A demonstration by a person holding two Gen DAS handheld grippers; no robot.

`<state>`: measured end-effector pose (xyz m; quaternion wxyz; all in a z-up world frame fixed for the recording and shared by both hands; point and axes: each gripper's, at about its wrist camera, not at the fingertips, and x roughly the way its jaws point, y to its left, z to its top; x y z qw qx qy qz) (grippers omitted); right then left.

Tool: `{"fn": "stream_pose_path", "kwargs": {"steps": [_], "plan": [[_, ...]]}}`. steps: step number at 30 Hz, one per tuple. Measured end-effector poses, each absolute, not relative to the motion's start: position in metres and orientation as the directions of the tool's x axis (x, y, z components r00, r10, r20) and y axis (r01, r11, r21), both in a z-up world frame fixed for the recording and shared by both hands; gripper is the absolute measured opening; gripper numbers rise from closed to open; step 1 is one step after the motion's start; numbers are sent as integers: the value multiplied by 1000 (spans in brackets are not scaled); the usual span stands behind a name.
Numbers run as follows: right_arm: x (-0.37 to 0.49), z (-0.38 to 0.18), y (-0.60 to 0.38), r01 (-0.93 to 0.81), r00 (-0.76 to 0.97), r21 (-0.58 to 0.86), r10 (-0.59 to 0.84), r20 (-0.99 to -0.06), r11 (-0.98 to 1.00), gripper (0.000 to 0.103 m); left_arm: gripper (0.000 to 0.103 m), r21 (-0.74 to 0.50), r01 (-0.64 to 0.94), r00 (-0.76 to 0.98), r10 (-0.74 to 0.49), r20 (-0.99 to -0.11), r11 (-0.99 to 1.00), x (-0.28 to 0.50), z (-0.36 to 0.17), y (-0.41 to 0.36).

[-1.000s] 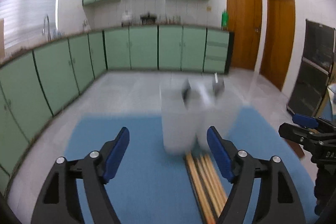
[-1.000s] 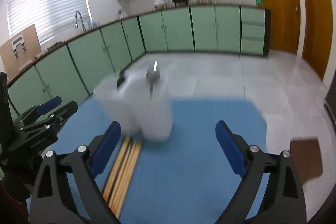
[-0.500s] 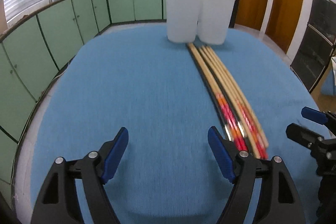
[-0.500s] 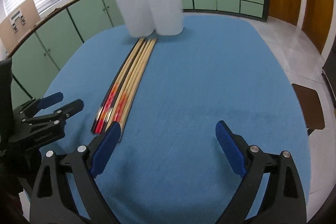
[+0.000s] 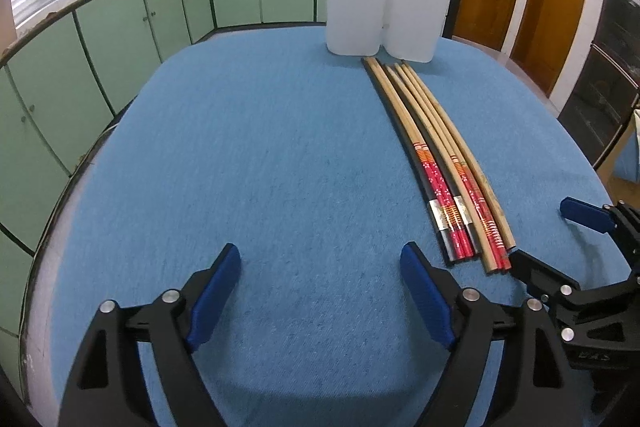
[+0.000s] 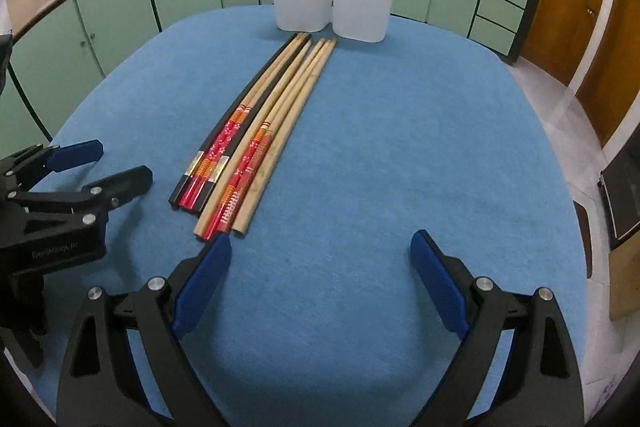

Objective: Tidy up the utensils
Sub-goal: 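Withdraw both open tools back over the chopsticks, then grasp a black chopstick with the left tool while the right tool grasps a plain wooden one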

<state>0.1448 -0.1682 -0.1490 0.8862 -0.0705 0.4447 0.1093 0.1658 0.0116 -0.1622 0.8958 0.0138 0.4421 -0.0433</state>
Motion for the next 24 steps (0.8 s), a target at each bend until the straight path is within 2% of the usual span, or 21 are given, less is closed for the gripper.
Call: {"fn": "stream_pose_path", "kwargs": {"steps": [4,10,14,18,19,24], "plan": [[149,-147,-166,-251,580,-17,136,-803,968,87,82,-13,83,605,-61,-794,996,163,-165,17],[152,-145,-164,-248,583,-17,135,-801,969,76,83,-13,91,605,-66,-794,996,163,-165,17],[152,-141,-172,-218,593,-43,98,-799,975,75,84,-15,105,602,-75,-795,994,162,-165,15],[153,-140,-173,-237,582,13,152,-799,971,69,84,-34,127,598,-104,-794,991,161,-163,10],[155,-141,-172,-242,577,19,159,-801,970,63,84,-39,133,598,-112,-794,990,161,-162,8],[155,-142,-174,-243,582,30,171,-795,970,61,84,-52,159,595,-138,-792,986,161,-162,1]]}}
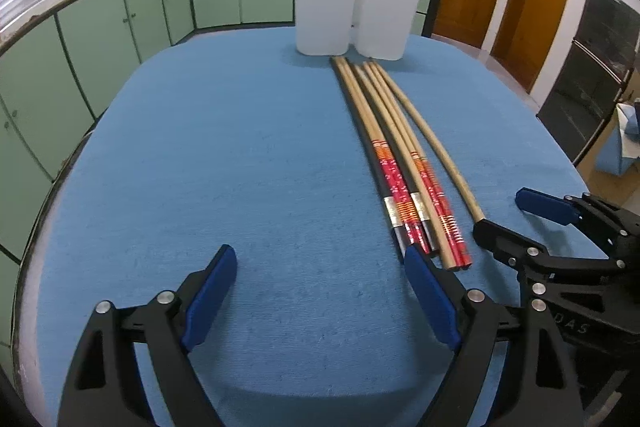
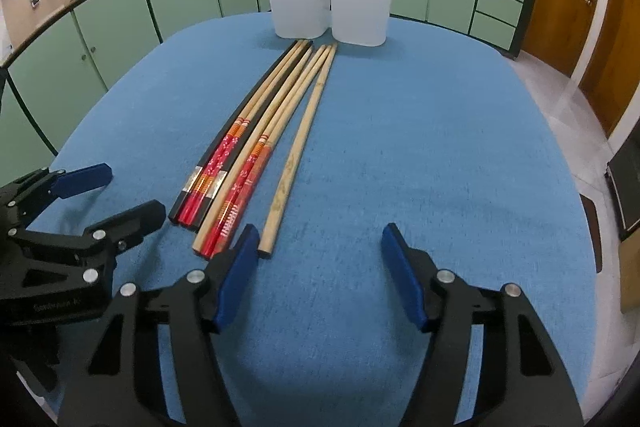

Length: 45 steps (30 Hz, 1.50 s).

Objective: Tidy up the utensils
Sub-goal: 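Grasp a black chopstick with the left tool while the right tool grasps a plain wooden one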

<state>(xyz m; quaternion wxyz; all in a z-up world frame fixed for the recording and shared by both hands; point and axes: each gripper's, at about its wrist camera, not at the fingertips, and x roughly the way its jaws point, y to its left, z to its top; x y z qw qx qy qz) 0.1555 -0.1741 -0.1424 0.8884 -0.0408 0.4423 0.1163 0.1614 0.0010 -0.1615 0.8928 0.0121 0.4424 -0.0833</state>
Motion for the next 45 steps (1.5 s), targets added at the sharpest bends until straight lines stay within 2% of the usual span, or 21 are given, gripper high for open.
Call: {"fn": "stream_pose_path", "kwargs": {"steps": [7,14,20,23,27,30,33,36,38,40,43,45], "plan": [[157,-143,-180,-237,583,35,171,-794,971,61,86,-49,181,588,-148,-795,982,166,-163,-5],[157,-142,-182,-228,588,22,156,-794,973,61,88,-13,135,597,-92,-797,991,166,-165,3],[156,-141,-183,-229,589,31,164,-791,973,62,87,-14,137,593,-93,-800,990,163,-165,7],[155,-141,-180,-243,588,33,175,-790,969,56,87,-2,139,595,-85,-799,990,165,-167,3],[155,-141,-177,-253,588,37,184,-788,967,47,78,-12,131,600,-89,-795,991,167,-166,3],[155,-140,-175,-254,590,35,184,-786,967,41,65,-15,141,607,-99,-789,990,166,-165,0],[153,-140,-174,-260,592,31,184,-784,965,37,57,-22,158,608,-115,-785,987,166,-165,-6],[151,-140,-174,-268,591,35,193,-783,963,28,43,-40,176,608,-140,-782,984,165,-164,-9],[151,-140,-174,-271,590,40,199,-782,962,13,32,-53,189,607,-159,-779,981,165,-164,-11],[151,-140,-176,-271,587,56,211,-782,961,7,17,-71,188,606,-173,-776,980,165,-164,-10],[151,-140,-179,-266,584,79,226,-780,961,7,7,-81,189,605,-181,-776,979,166,-164,-11],[150,-139,-181,-262,585,89,231,-777,961,7,7,-76,189,606,-177,-776,979,166,-164,-12]]}}
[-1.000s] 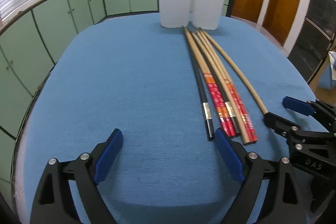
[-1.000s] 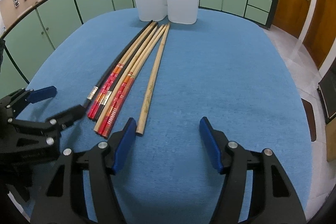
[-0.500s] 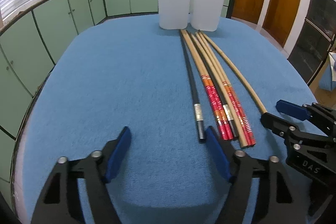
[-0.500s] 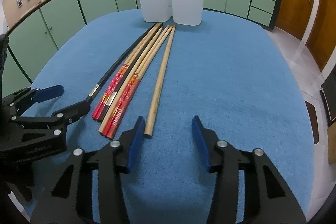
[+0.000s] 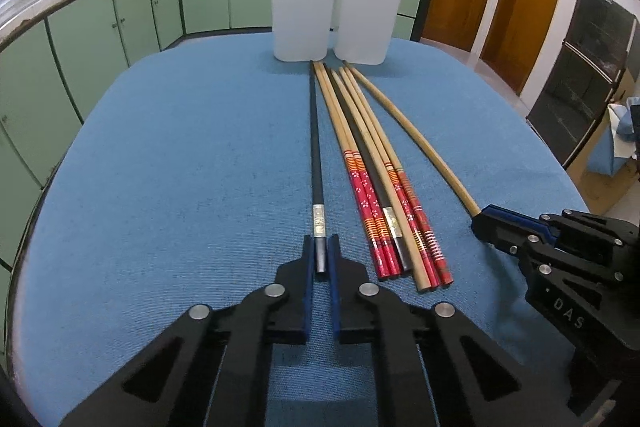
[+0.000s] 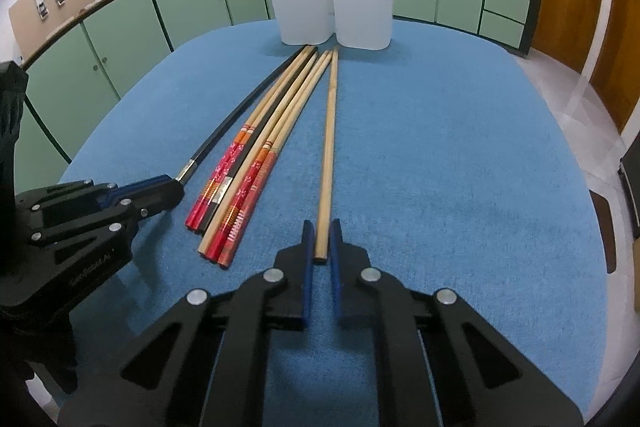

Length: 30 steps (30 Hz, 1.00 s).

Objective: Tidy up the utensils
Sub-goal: 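Grasp a black chopstick with the left tool while the right tool grasps a plain wooden one, then lift both chopsticks, lower them into the white holder and open both tools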

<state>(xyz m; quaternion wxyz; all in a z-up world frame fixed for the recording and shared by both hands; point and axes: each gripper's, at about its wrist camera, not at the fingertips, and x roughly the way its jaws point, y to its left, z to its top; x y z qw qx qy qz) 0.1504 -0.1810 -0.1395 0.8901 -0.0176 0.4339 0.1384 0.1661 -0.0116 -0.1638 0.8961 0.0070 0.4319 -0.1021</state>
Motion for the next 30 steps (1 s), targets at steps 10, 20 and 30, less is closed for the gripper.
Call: {"fn": "stream_pose_path", "kwargs": {"steps": [10,20,30], "plan": [[137,-115,-198,-251,632,88,232,-739,964,6,7,-77,183,651,-179,-738,980,145,-134,-3],[130,-58,-212,-268,707,90,259,-658,959,6,7,-50,201,772,-189,-607,978,131,-61,5],[152,21,-221,-314,762,104,316,-565,944,6,7,-57,253,835,-248,-492,966,145,2,12]]}}
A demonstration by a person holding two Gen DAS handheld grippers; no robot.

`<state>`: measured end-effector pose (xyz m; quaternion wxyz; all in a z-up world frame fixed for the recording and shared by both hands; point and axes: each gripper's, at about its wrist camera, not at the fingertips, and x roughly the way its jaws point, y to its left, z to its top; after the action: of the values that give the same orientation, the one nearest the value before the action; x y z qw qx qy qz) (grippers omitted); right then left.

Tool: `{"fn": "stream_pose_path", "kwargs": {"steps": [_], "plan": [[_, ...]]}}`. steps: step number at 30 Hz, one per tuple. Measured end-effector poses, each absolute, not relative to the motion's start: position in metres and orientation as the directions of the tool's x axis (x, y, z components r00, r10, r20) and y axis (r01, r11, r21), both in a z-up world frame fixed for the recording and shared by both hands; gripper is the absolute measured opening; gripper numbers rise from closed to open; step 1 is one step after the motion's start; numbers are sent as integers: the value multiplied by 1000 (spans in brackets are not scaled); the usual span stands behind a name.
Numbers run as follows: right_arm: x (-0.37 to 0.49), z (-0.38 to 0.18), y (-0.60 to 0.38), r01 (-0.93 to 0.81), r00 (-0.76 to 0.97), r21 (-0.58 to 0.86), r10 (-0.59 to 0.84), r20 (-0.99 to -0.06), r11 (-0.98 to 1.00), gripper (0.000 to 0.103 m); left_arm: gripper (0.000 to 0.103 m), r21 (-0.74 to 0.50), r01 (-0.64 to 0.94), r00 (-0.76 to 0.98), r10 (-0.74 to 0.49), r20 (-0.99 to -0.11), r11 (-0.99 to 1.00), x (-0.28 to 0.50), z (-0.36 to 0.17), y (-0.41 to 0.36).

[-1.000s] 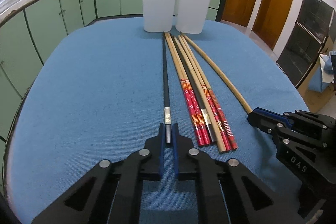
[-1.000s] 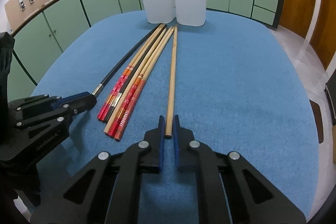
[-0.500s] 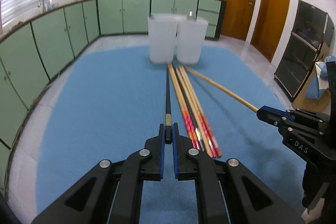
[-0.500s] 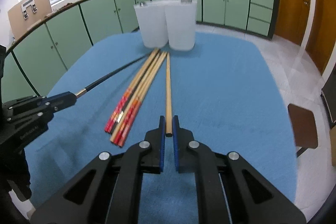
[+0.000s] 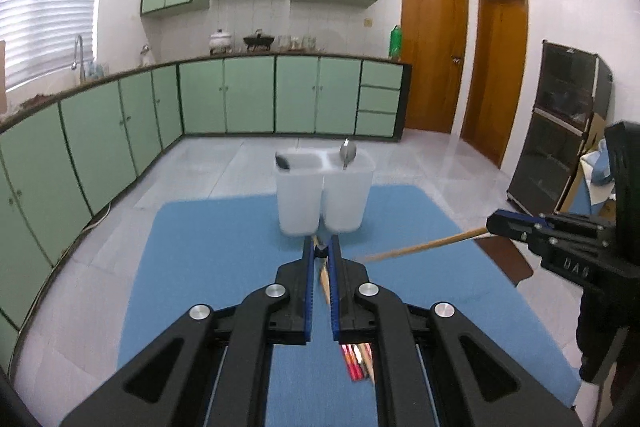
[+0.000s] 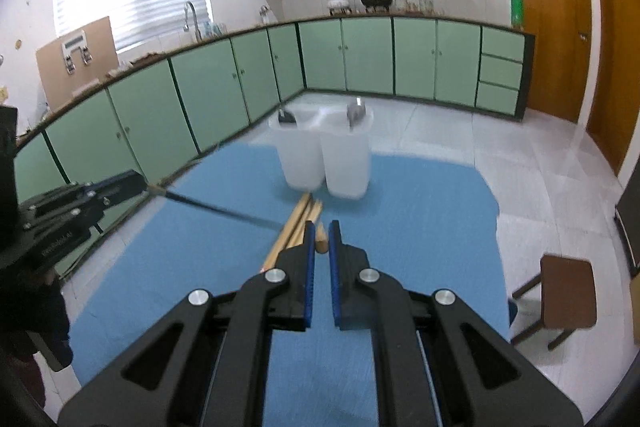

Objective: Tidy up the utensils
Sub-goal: 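Lift both chopsticks, lower them into the white holder and open both tools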

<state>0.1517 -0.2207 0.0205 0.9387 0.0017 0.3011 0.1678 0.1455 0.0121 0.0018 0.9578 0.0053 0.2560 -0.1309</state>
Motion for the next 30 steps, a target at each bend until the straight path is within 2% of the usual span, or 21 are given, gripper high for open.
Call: {"fn": "stream_pose_path", "kwargs": {"steps": [15,24,30], "plan": [[222,98,-221,-403,755,85,384,-532,911,6,7,-88,327,840,-332,-429,941,201,51,4],[271,157,-226,-387,816,75,380,-437,919,6,7,-44,325,908,-324,-266,945,246,122,-4],[311,163,-228,-342,846,53,332,-418,938,6,7,-13,268,946,-265,-184,963,298,143,-14]]}}
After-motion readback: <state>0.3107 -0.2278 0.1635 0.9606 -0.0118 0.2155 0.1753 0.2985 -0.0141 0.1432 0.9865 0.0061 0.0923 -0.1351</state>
